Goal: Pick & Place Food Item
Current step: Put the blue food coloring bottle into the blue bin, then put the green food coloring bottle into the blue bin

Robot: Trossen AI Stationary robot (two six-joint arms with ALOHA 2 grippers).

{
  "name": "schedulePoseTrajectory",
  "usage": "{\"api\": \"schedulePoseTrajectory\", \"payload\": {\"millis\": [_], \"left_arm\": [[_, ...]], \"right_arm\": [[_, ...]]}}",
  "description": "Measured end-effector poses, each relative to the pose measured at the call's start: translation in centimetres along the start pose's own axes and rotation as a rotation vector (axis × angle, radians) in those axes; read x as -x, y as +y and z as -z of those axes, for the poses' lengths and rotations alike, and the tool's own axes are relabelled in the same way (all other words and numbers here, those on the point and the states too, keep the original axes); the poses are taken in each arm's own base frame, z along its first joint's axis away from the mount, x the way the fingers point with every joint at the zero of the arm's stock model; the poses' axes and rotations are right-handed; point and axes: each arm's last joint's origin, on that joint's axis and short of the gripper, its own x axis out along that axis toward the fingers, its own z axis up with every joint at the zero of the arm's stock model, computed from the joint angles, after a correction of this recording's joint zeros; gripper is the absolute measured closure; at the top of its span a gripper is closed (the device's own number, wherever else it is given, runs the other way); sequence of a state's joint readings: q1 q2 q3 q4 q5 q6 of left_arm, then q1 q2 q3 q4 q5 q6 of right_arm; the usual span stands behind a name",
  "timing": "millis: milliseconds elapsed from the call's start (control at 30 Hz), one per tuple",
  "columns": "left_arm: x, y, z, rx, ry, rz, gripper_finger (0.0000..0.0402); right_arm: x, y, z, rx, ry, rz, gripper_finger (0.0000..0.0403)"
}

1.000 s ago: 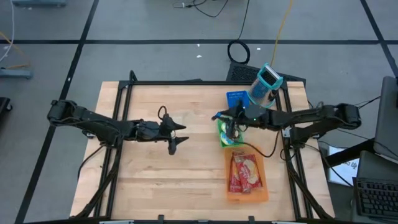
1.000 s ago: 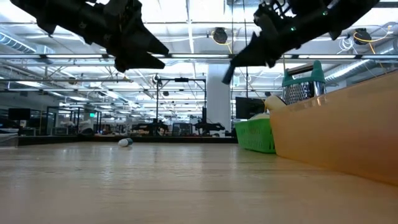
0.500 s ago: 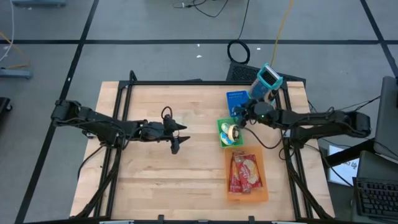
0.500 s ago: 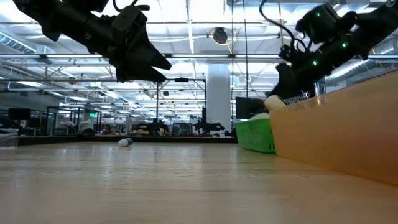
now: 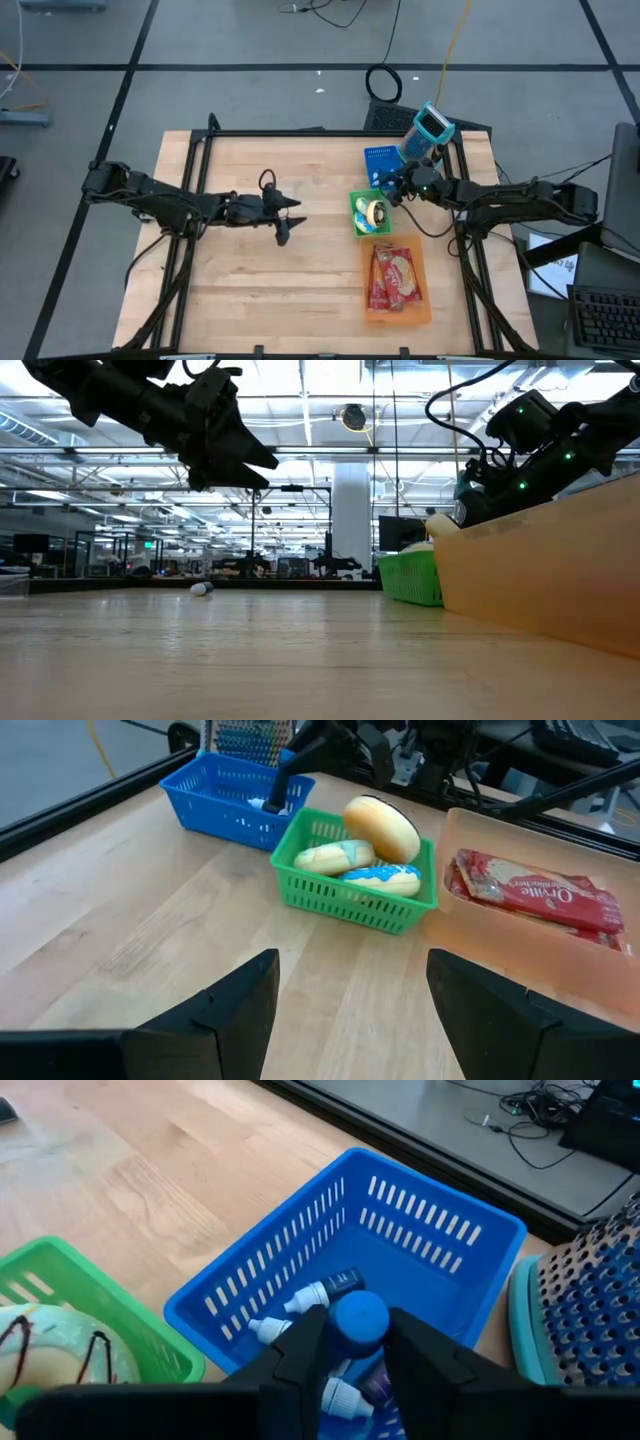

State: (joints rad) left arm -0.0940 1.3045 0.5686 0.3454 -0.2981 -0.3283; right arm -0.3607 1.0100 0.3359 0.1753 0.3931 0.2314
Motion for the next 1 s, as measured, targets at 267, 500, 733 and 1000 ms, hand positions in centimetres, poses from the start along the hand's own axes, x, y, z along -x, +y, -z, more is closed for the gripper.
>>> {"api": "schedulePoseTrajectory", "payload": {"millis": [267, 500, 733, 1000], "left_arm": [[0.0, 0.1, -0.1, 0.018, -0.003, -0.004, 0.0144], [0.0, 0.1, 0.0, 0.018, 0.0, -0.005, 0.0144], [0.0, 0.6, 1.0, 0.051, 0.099, -0.069, 0.0144], [0.6, 1.8, 2.9, 0.145, 0.229, -0.308, 0.0144]], "right_arm": [[0.0, 0.0, -0.1, 0.001, -0.014, -0.004, 0.0296], [0.0, 0.2, -0.9, -0.031, -0.09, -0.022, 0.0296], [0.2, 0.5, -1.7, -0.06, -0.164, -0.048, 0.0297], [0.3, 0.6, -1.9, -0.068, -0.188, -0.057, 0.0296]]}}
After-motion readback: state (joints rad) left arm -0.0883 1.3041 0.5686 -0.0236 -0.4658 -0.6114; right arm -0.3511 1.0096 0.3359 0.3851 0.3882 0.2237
